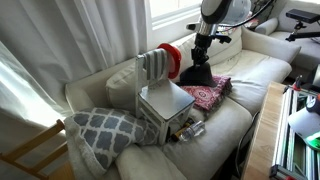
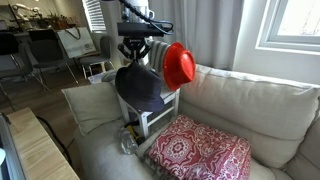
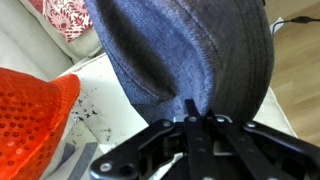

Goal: Put the black hat on the orange hat

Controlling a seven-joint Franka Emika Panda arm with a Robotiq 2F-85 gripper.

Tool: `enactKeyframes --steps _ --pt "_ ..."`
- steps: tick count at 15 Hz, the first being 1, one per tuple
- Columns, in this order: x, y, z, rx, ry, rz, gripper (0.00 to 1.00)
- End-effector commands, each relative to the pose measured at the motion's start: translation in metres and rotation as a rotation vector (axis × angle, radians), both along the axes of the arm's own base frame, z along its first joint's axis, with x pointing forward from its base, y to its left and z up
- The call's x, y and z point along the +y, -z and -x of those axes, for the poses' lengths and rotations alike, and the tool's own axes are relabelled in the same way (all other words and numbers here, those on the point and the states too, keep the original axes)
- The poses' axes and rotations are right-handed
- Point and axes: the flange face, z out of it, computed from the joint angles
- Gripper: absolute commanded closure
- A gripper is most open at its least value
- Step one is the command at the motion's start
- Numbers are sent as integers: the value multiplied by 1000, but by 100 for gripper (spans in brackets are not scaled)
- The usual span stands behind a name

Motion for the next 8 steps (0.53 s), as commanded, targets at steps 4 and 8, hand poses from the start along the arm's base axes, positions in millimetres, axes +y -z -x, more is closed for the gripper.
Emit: enactKeyframes --steps 4,8 --pt "-112 -37 -4 -51 -78 -122 98" --pt "-167 -58 -1 -101 -82 -205 98"
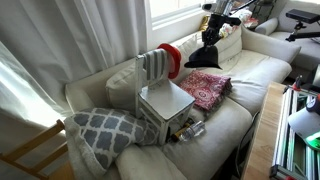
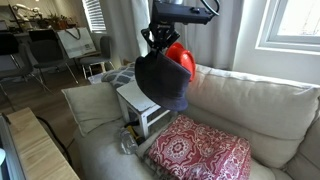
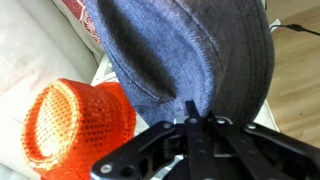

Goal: Put the black hat on the orange hat

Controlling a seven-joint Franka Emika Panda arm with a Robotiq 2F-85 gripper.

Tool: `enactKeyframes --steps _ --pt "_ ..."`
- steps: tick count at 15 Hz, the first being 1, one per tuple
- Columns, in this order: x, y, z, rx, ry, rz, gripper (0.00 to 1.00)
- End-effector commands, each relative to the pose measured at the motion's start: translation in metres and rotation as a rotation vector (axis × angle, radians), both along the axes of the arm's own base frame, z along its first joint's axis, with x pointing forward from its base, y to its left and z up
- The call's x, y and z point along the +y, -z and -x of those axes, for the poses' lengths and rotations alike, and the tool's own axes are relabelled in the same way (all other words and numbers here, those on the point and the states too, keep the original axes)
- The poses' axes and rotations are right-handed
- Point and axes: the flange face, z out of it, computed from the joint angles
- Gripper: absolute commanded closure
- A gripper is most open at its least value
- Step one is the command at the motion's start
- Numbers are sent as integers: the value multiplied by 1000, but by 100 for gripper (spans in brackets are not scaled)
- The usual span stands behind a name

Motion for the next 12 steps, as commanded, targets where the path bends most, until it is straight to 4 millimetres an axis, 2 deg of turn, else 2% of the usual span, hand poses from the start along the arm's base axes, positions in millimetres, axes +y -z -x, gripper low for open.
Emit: enactKeyframes --steps 1,7,9,12 --pt "-36 -16 -1 -63 -5 -108 98" --pt "-87 -35 -11 -266 115 -252 98" --pt "-94 -35 -20 -336 165 -285 98" --pt "-94 -26 -39 -418 220 -352 98"
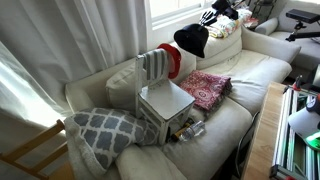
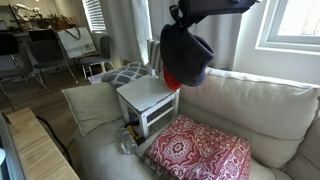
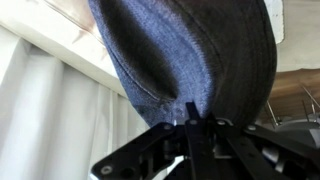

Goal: Put the black hat on the orange hat

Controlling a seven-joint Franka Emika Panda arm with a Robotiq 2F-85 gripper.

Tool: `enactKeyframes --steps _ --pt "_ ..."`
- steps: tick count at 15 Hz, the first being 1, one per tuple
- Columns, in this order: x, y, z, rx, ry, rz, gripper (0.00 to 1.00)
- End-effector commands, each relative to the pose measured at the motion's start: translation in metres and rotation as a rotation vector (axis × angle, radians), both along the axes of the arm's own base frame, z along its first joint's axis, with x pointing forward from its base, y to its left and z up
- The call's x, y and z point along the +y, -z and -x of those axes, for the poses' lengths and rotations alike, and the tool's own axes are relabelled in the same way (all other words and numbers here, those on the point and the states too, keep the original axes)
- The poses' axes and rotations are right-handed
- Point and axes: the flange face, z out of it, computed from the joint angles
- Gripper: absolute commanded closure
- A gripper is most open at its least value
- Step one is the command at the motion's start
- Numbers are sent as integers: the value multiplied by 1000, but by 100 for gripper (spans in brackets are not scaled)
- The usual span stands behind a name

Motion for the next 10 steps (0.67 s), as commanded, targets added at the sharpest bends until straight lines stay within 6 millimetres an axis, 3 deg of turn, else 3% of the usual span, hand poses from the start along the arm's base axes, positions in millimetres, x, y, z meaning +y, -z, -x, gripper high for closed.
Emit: enactKeyframes --steps 1,2,3,6,8,10 --pt "-4 20 -26 -93 39 -71 98" --pt "-4 26 -33 -106 51 -92 98" --pt "-1 12 -18 -66 44 -62 93" --pt "-1 25 -29 -76 55 -83 93" --pt "-2 31 -33 -66 70 -85 98" --pt "-7 47 -42 -59 64 -168 98"
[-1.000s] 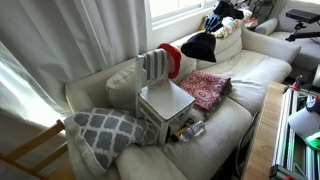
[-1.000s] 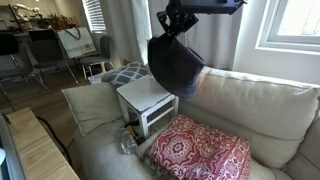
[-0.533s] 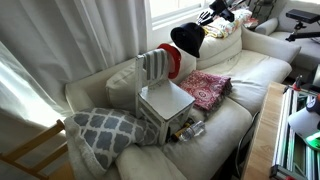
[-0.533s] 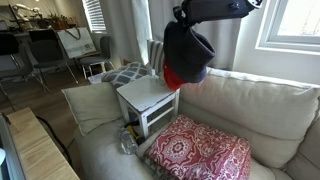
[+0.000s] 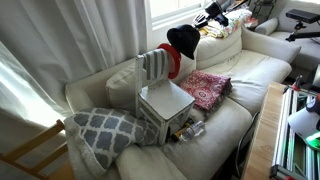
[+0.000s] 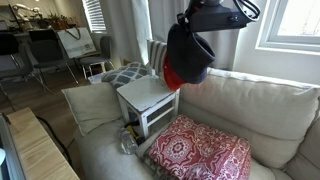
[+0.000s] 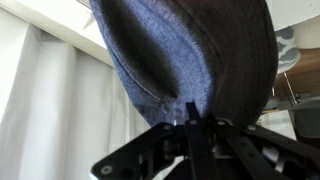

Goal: Put the black hat on the orange hat

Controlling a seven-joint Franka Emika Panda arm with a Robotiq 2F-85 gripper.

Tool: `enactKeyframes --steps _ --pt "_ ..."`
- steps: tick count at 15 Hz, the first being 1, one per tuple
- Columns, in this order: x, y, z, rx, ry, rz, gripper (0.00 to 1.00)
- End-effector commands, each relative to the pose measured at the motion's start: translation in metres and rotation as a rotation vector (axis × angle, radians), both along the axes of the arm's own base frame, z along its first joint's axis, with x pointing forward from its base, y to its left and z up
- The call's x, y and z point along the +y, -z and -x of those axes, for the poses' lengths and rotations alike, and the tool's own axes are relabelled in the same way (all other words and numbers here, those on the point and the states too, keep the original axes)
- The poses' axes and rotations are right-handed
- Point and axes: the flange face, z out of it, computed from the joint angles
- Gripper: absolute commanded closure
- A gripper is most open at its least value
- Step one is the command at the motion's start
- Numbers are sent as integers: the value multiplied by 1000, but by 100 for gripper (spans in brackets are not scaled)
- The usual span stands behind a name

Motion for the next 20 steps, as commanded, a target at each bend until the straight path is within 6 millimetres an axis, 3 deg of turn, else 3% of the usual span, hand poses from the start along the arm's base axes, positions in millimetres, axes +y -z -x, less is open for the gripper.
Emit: enactKeyframes --steps 1,13,20 --pt "-5 24 -14 5 -7 -106 98" --pt "-24 96 -46 -26 -40 -327 98" --pt "-9 136 -47 34 -89 -412 98"
